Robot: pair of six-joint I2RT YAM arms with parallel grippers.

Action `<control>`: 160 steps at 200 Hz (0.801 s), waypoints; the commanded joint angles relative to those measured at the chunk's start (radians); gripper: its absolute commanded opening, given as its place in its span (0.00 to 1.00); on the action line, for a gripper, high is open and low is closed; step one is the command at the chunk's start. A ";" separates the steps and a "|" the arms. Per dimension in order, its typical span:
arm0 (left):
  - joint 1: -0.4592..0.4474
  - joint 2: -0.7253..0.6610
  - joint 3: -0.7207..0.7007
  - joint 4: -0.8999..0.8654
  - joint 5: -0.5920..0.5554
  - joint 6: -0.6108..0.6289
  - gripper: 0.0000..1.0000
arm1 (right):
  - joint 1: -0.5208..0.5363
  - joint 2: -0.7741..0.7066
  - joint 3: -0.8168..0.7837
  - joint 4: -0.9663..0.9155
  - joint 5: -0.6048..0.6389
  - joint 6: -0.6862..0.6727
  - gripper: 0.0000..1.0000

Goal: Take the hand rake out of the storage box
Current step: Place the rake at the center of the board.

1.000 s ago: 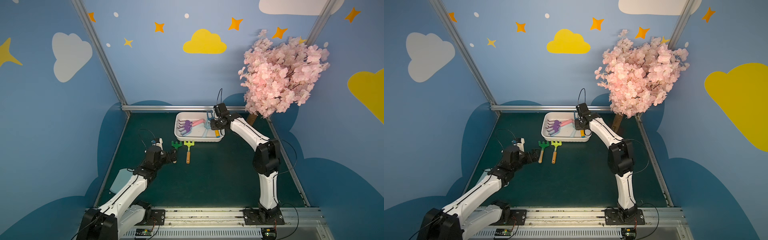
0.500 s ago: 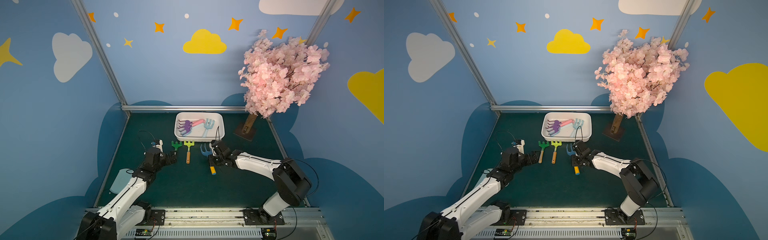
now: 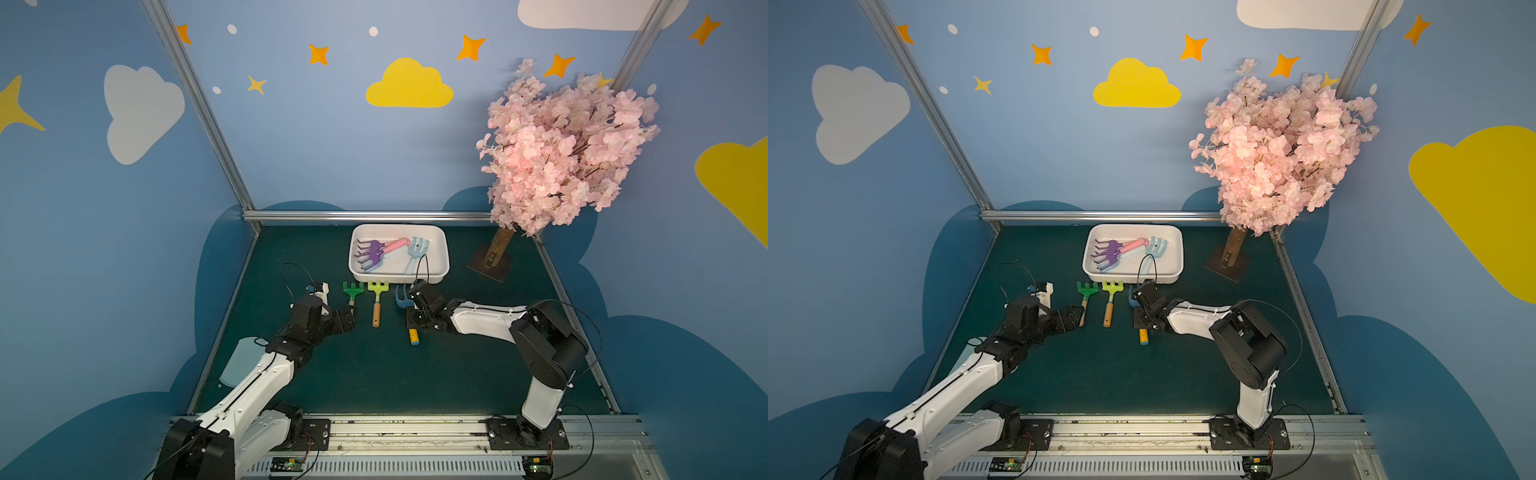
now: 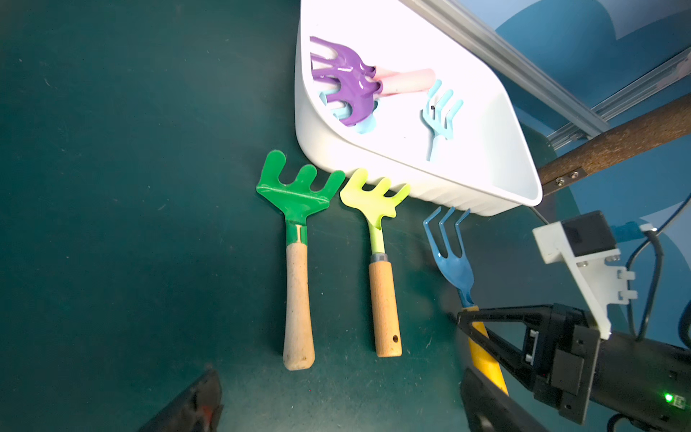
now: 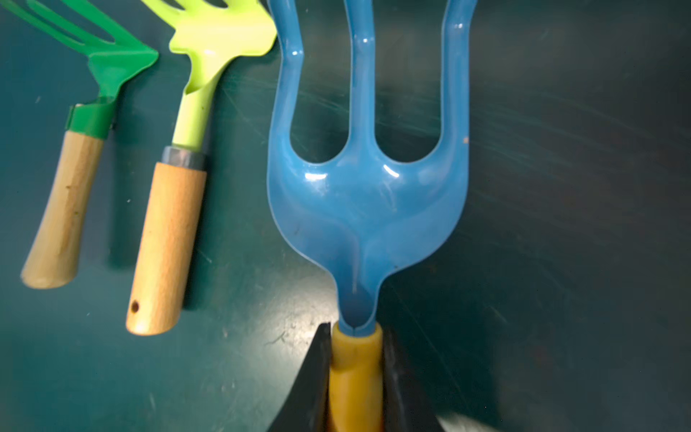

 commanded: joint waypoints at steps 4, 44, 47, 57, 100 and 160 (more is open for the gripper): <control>0.003 0.020 0.009 -0.008 0.019 -0.008 1.00 | 0.006 0.027 0.045 -0.045 0.084 0.016 0.04; 0.004 0.028 0.008 -0.008 0.009 -0.005 1.00 | 0.008 0.085 0.114 -0.076 0.061 0.003 0.10; 0.002 0.028 0.007 -0.008 0.008 -0.004 1.00 | 0.009 0.091 0.119 -0.080 0.061 0.004 0.10; 0.003 0.030 0.006 -0.009 0.001 -0.001 1.00 | 0.009 0.107 0.137 -0.090 0.057 0.008 0.11; 0.003 0.039 0.014 -0.038 -0.006 0.000 1.00 | 0.010 0.147 0.203 -0.160 0.073 0.021 0.14; 0.003 0.035 0.017 -0.052 -0.017 0.017 1.00 | 0.010 0.116 0.208 -0.167 0.039 0.024 0.39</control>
